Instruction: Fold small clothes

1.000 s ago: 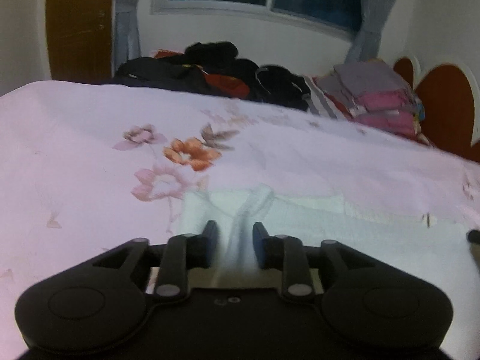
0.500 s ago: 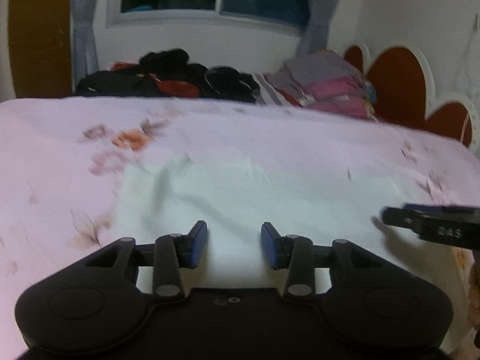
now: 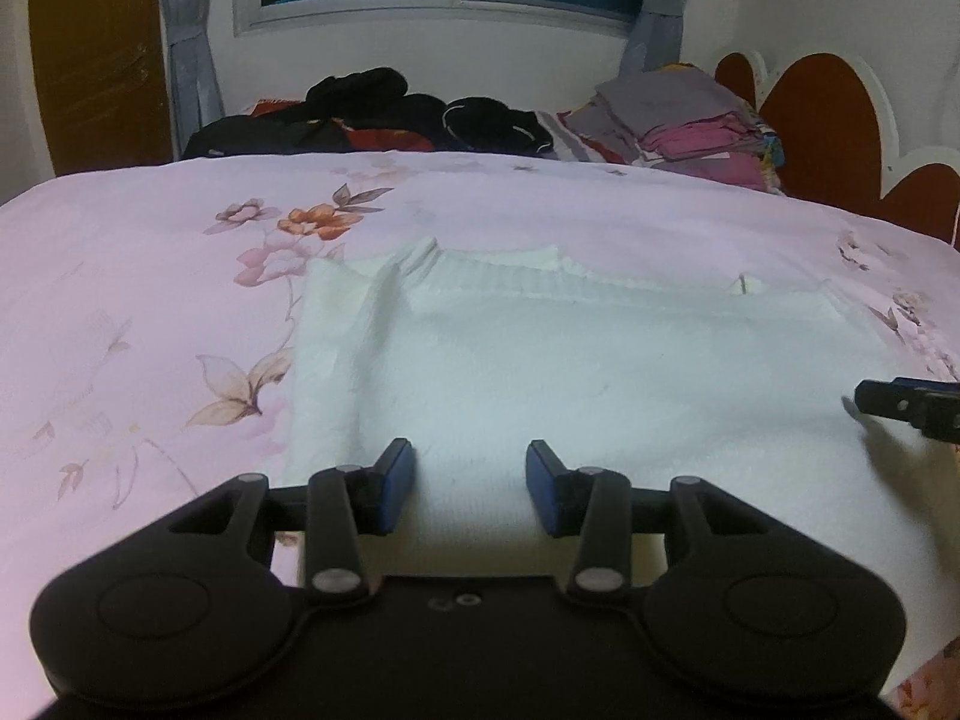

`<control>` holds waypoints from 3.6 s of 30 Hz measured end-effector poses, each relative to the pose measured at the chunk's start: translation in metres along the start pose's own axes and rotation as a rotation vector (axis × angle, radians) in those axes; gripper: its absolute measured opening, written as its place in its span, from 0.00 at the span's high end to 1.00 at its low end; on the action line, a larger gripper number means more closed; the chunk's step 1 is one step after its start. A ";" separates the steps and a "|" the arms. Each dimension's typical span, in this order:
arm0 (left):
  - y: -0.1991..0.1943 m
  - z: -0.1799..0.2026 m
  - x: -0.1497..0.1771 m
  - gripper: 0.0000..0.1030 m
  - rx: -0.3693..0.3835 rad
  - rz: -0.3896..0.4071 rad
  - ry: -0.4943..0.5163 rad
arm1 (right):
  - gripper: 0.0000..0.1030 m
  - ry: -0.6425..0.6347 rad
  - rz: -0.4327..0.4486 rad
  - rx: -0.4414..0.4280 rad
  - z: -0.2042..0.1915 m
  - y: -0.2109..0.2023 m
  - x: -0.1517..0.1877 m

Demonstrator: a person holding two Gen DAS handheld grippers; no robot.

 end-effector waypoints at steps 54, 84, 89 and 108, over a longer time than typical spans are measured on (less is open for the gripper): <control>-0.062 0.002 0.070 0.56 -0.037 -0.114 0.039 | 0.51 -0.037 -0.182 0.111 -0.006 -0.073 0.090; -0.018 -0.003 0.025 0.49 -0.066 -0.072 -0.114 | 0.51 -0.122 -0.109 -0.050 -0.081 0.007 0.026; -0.026 -0.005 0.025 0.49 -0.053 -0.089 -0.113 | 0.51 -0.144 -0.131 -0.030 -0.079 0.015 0.033; -0.098 -0.031 0.103 0.38 0.025 -0.230 -0.575 | 0.51 -0.103 -0.097 -0.135 -0.095 -0.023 0.034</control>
Point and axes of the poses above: each gripper's, at about its wrist camera, not at the fingertips, and y roughly the way its jaws point, z to its right, x to its underside, the point moved 8 cm from there along y, roughly the way its jaws point, and after that the axes turned 7 degrees about -x, right-handed, at the moved point
